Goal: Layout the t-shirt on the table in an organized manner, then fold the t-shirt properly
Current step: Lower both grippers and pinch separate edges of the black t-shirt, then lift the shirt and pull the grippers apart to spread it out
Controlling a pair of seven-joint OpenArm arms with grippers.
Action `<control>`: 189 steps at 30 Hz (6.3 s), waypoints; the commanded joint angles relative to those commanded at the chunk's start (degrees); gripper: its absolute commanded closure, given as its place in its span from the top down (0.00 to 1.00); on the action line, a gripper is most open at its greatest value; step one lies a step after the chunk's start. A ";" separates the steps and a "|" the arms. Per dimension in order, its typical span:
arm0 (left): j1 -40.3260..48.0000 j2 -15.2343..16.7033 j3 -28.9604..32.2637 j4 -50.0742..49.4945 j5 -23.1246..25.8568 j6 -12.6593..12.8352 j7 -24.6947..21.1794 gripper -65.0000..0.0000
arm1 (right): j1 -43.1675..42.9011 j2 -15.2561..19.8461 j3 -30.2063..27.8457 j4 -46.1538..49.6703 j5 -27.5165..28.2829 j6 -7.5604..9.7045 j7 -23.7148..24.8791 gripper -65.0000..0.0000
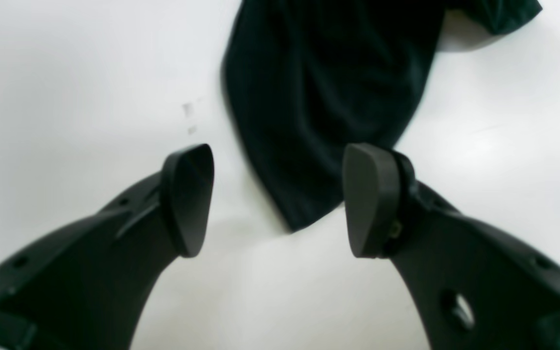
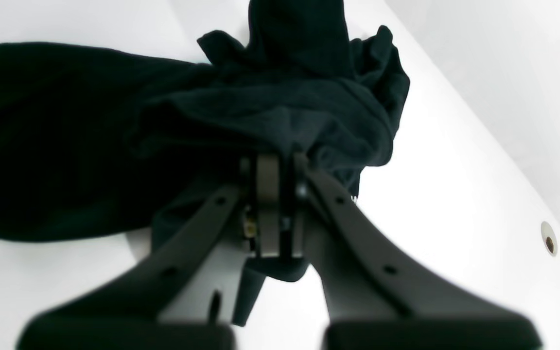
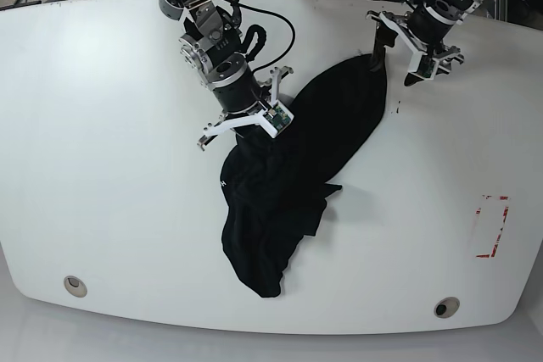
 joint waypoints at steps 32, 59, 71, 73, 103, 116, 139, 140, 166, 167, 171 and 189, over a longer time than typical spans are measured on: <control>-5.80 -0.70 5.98 -12.31 6.07 0.09 2.29 0.60 | -0.53 0.00 0.00 0.00 0.26 0.00 0.09 0.00; -12.75 -4.84 5.27 -8.00 10.81 -0.26 2.37 0.01 | 1.67 0.00 6.68 2.81 0.62 0.35 3.34 0.00; -22.51 -8.97 -1.67 -4.75 10.73 -0.26 2.73 0.00 | 7.12 4.84 15.03 2.55 12.57 0.44 3.25 0.00; -23.82 -9.93 -2.55 -3.96 10.64 -0.26 4.48 0.00 | 7.47 5.89 16.62 2.55 13.98 0.44 3.16 0.00; -56.62 -18.55 -16.70 1.67 10.73 -8.57 35.16 0.00 | 19.25 26.11 31.30 2.46 35.34 2.99 -2.64 0.00; -55.47 -19.96 -16.70 1.32 10.99 -8.57 36.04 0.01 | 19.08 26.46 31.47 1.23 35.16 3.08 -2.64 0.00; -44.84 -20.22 -16.88 -2.29 10.90 -8.57 35.96 0.01 | 8.70 24.62 33.05 -3.08 34.99 5.01 -2.64 0.00; -44.04 -20.22 -16.88 -2.37 10.90 -8.57 35.96 0.01 | 8.09 24.62 33.05 -3.08 34.99 4.84 -2.64 0.00; -24.35 -23.91 -21.89 -2.20 10.73 -8.57 36.04 0.01 | -12.48 17.32 37.54 0.35 34.81 4.84 -2.81 0.14; -23.91 -24.00 -21.89 -2.20 10.73 -8.57 36.04 0.01 | -13.19 17.23 37.63 0.35 34.46 4.84 -2.81 0.18; -22.24 -24.00 -21.89 -2.29 10.81 -8.57 36.04 0.12 | -16.00 15.21 37.80 0.44 31.38 4.84 -2.81 0.41; -24.09 -26.11 -25.05 -2.37 10.90 -8.57 36.13 0.78 | -17.32 5.45 49.05 1.41 19.08 11.87 -5.36 0.72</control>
